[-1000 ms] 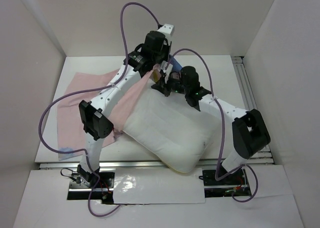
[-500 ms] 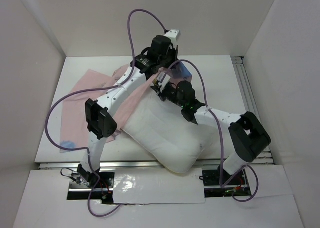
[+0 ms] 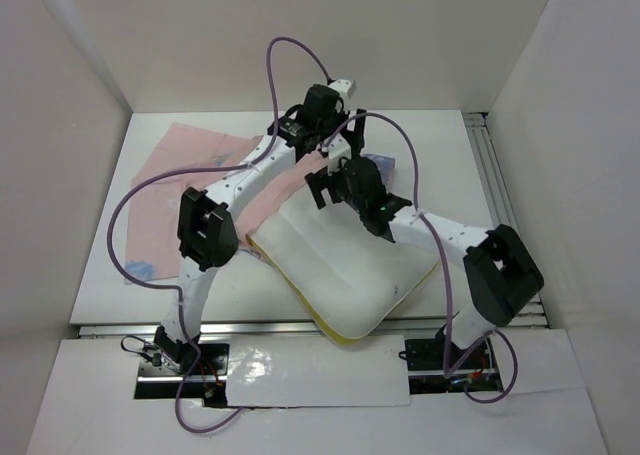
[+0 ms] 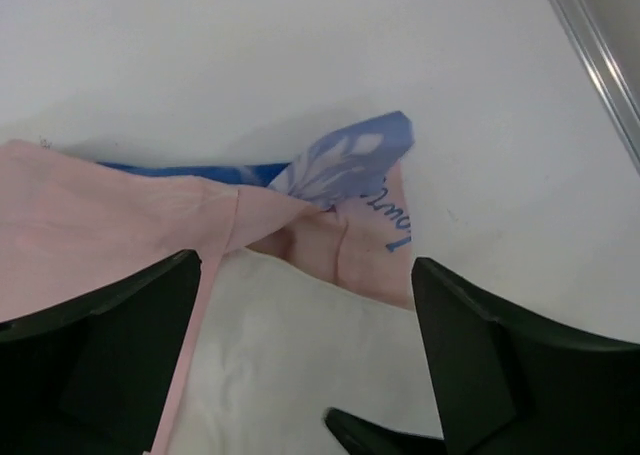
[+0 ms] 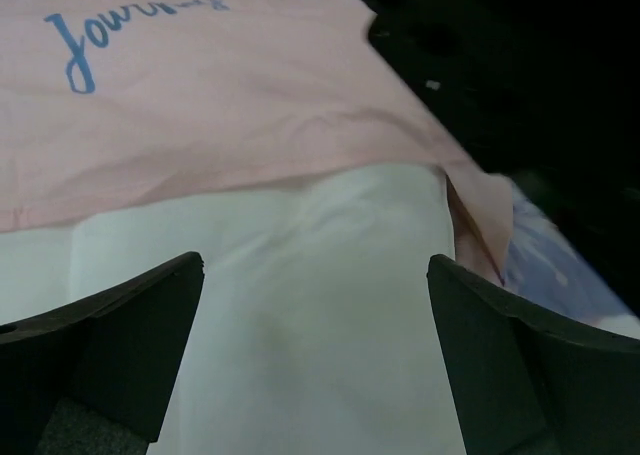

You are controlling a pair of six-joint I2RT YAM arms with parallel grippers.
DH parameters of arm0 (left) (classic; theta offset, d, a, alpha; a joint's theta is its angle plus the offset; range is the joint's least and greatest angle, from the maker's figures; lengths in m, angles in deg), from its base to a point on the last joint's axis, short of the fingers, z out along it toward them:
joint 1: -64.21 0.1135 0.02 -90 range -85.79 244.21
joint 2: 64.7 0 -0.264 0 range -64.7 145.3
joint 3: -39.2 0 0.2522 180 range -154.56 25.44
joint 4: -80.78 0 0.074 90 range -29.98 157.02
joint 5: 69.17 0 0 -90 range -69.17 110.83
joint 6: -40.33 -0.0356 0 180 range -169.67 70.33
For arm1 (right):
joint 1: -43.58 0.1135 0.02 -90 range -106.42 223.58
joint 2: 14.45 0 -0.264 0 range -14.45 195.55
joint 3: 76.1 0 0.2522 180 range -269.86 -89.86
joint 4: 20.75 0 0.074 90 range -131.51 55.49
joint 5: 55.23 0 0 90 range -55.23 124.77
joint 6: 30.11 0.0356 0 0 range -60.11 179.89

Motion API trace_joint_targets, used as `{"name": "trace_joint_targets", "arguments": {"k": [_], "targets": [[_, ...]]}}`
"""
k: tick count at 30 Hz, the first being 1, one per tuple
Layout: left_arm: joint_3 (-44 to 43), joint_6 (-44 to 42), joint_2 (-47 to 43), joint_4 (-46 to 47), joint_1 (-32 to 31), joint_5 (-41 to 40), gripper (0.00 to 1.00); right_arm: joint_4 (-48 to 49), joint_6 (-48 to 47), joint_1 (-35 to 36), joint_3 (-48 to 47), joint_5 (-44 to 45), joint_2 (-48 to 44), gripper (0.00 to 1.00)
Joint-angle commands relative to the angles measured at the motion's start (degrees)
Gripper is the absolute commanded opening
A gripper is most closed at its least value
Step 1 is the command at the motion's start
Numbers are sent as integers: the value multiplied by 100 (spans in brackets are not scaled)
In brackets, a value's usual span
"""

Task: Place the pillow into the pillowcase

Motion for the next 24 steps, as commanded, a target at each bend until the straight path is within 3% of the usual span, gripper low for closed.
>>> {"name": "trace_joint_targets", "arguments": {"k": [1,5,8,12,15,19,24], "targets": [[227,-206,-515,-227,-63,-290,100,-1428,932,-78,-177,565,-697,100],[1016,-390,-1094,-667,-63,-1246,100,-2509,1590,-279,218,382,-1215,100],[1763,-207,-1543,-895,-63,-1608,99,-2757,1645,-350,509,-75,-1523,100],[3780,1194,-2936,-1422,-63,-2863,97,-3057,1417,-96,580,-1112,-1919,100],[5353,2276,-3879,-1476,-63,-3120,97,-3179,1171,404,632,-1062,-2139,100],[6633,3210,-5285,-1738,-11,-3060,94,-3233,942,1334,291,-755,-1746,100],[7433,3617,-6095,-1792,-10,-3182,90,-3049,739,2171,-114,-315,-717,100]]}}
